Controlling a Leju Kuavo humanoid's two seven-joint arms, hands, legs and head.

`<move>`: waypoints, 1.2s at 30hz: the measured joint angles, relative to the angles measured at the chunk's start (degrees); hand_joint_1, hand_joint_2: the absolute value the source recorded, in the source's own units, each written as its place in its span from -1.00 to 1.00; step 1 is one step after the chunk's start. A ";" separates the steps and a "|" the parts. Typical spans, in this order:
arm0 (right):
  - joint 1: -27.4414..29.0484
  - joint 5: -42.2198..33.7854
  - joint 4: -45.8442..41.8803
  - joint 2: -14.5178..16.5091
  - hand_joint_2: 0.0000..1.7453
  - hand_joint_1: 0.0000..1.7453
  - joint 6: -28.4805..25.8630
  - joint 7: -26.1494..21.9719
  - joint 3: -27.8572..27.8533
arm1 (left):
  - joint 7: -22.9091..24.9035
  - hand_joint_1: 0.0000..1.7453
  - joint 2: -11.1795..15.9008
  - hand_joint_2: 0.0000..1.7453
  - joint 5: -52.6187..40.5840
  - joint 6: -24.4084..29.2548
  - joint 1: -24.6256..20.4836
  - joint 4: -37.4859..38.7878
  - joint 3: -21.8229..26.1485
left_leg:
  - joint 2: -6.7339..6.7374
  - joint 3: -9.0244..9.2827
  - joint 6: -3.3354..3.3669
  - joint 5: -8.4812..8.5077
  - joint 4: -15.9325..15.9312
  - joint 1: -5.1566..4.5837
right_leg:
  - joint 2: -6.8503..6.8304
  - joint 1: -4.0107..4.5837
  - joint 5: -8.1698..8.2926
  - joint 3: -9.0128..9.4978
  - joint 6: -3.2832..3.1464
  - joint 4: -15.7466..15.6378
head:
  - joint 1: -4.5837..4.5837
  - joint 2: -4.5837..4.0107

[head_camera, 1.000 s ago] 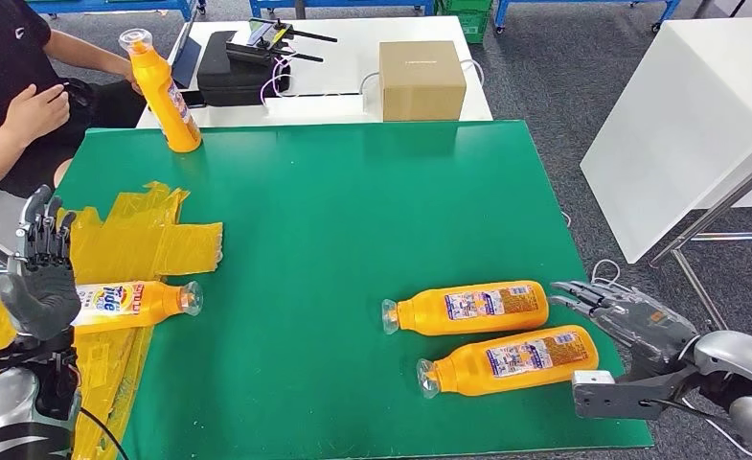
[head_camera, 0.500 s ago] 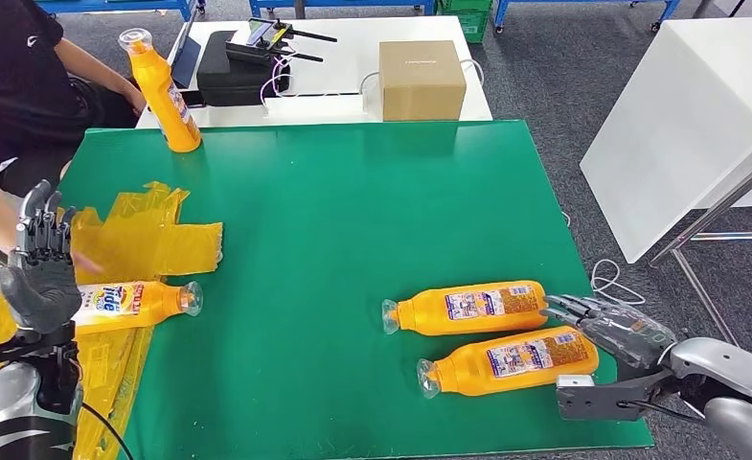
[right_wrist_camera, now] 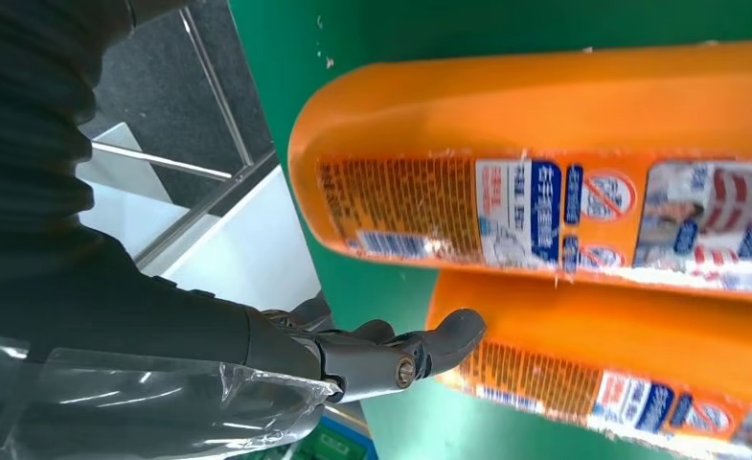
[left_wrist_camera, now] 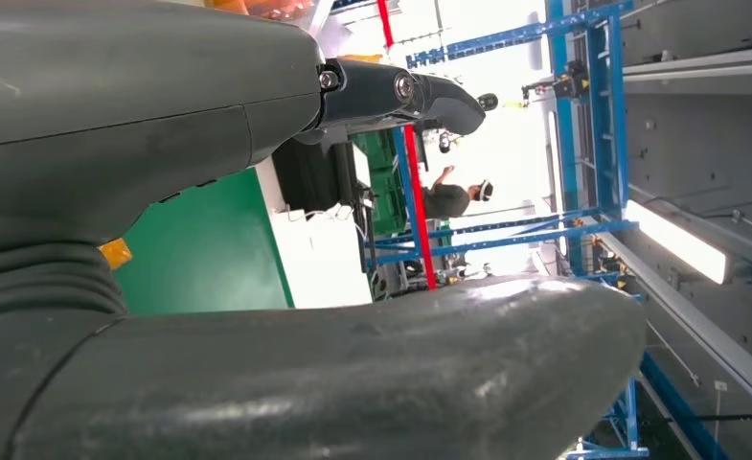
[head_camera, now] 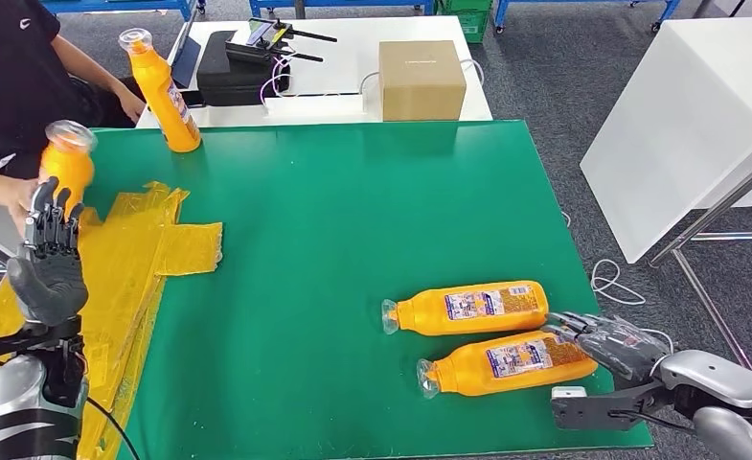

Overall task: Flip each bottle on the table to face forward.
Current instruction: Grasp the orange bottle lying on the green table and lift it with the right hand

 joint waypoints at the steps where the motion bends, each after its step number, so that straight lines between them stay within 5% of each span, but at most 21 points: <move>1: 0.00 0.10 0.20 0.08 1.00 -1.00 -0.03 0.04 0.14 | 0.03 -1.00 0.00 -1.00 0.02 0.01 -0.07 0.09 -0.07 | 0.00 0.00 0.00 0.00 0.00 0.00 | 0.00 0.00 0.00 0.00 0.00 0.00 | 0.00 0.00; 36: -0.39 5.95 10.10 6.01 1.00 -1.00 -1.63 0.10 4.18 | 1.18 -1.00 -0.70 -1.00 0.65 0.47 -2.21 2.58 -2.77 | 0.01 0.00 0.00 0.00 0.00 0.00 | 0.00 -0.01 0.00 0.00 0.00 0.00 | 0.00 0.00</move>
